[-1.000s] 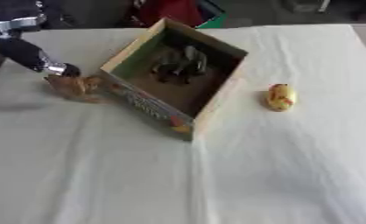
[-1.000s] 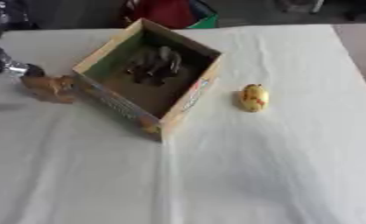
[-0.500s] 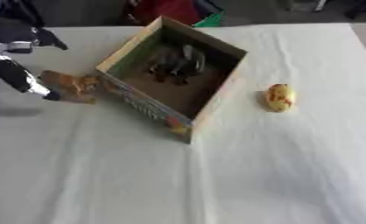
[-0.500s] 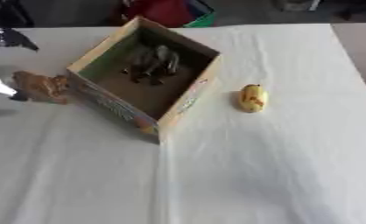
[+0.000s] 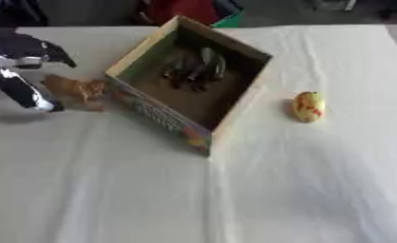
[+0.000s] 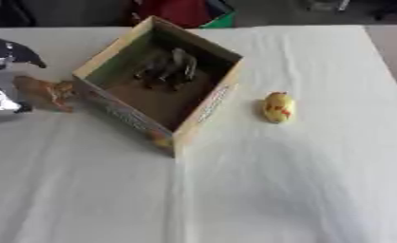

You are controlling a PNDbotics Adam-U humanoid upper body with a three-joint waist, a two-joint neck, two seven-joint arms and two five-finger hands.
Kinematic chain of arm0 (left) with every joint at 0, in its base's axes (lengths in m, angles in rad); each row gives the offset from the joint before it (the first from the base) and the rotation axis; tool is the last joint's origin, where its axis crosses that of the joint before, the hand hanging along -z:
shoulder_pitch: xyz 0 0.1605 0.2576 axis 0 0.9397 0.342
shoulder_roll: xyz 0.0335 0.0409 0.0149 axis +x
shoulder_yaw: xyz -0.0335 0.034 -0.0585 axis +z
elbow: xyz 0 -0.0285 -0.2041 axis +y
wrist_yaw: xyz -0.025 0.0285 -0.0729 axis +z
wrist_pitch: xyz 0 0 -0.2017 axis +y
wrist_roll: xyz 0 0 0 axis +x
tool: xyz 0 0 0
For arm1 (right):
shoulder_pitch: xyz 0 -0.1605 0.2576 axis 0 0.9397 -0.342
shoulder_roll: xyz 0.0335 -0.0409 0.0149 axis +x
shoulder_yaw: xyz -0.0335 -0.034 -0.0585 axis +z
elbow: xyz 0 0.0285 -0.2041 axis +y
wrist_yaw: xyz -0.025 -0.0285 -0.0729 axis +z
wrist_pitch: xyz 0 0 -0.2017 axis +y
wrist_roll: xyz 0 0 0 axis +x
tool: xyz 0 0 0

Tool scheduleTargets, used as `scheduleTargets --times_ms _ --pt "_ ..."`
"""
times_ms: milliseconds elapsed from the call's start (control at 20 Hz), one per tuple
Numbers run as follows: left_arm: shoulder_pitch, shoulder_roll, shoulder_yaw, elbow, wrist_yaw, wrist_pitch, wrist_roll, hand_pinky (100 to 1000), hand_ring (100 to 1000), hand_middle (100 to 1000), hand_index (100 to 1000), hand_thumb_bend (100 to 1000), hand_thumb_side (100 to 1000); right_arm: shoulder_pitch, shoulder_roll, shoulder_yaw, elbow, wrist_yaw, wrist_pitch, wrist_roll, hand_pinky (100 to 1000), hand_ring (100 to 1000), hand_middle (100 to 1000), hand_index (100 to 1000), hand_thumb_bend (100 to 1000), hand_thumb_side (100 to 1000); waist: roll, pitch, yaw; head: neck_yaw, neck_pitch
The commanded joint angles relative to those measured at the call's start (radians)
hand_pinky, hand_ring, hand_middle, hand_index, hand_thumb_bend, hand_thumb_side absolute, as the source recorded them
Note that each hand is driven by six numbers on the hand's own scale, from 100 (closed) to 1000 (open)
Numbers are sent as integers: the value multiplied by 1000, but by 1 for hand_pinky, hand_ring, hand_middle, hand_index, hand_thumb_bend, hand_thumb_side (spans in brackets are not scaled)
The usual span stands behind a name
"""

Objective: Pick up objects on the table and place them in the box.

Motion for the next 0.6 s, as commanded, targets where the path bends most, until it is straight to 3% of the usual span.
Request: scheduleTargets --times_ms 50,450,500,600 --pt "-23 15 12 7 -24 2 19 658 906 878 936 398 469 -10 -17 -3 -20 9 -1 0 701 1000 563 820 100 969 1 -14 -3 4 -15" --pt "-24 6 10 26 -49 -2 41 657 905 877 933 383 465 -10 -15 -4 -20 12 -1 1 701 1000 563 820 100 970 0 -8 -5 5 -19" --pt "-22 4 12 31 -51 0 41 647 885 840 888 301 430 -9 -14 -5 -20 12 -1 0 700 1000 562 820 100 966 -1 -4 -6 7 -20" --pt "-22 -6 16 48 -57 8 50 641 867 809 860 257 414 -11 -13 -6 -20 14 -1 -2 701 1000 562 820 100 965 -2 4 -8 9 -24"
